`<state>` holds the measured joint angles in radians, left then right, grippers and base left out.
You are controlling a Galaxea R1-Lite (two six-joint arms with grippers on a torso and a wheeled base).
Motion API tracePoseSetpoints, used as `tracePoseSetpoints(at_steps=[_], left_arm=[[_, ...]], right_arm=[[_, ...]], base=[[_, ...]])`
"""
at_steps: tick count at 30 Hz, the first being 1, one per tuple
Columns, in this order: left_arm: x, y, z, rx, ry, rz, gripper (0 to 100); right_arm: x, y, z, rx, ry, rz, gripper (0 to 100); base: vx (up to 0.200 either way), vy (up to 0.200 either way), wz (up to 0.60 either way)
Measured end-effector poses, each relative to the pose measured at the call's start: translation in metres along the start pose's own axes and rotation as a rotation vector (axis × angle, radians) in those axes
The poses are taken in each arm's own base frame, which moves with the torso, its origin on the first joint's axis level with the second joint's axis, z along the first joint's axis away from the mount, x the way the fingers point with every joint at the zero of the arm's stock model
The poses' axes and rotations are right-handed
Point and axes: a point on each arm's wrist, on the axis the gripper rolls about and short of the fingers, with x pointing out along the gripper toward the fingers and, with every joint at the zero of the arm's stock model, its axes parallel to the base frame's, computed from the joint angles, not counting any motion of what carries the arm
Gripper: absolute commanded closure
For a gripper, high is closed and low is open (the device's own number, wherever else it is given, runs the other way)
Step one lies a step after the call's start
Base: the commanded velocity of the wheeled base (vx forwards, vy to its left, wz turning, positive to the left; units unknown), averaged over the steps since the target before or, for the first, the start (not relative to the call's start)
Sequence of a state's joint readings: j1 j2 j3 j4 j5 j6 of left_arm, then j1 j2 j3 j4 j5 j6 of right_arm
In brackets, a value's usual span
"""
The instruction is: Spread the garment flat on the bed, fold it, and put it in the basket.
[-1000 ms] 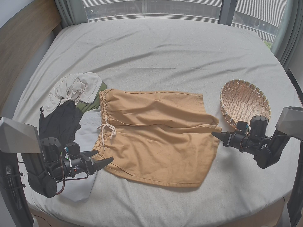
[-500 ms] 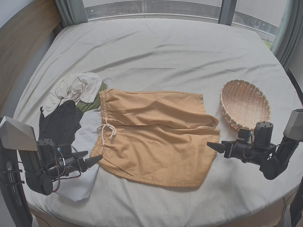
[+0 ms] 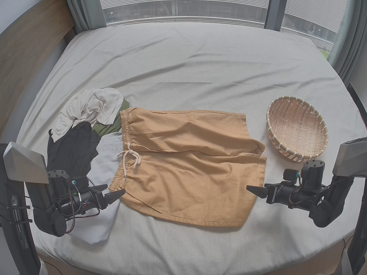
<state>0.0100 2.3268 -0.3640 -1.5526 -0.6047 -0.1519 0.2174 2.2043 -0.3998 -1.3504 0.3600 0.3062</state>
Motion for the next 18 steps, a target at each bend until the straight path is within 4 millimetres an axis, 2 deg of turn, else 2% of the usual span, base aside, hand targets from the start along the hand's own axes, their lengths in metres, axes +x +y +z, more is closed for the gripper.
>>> tracePoseSetpoints(at_steps=[10,14,18], left_arm=[[0.001,-0.001,-0.001,0.0,0.004,-0.005,0],[0.0,-0.001,-0.001,-0.002,0.006,-0.005,0],[-0.001,0.0,0.0,-0.001,0.002,-0.003,0]], right_arm=[[0.028,-0.011,0.002,0.021,-0.027,-0.014,0],[0.039,-0.006,0.002,0.048,-0.039,0.012,0],[0.041,0.002,0.002,0.081,-0.067,0.054,0]], base=[[0.0,0.0,0.0],[0.0,0.0,0.0],[0.0,0.0,0.0]])
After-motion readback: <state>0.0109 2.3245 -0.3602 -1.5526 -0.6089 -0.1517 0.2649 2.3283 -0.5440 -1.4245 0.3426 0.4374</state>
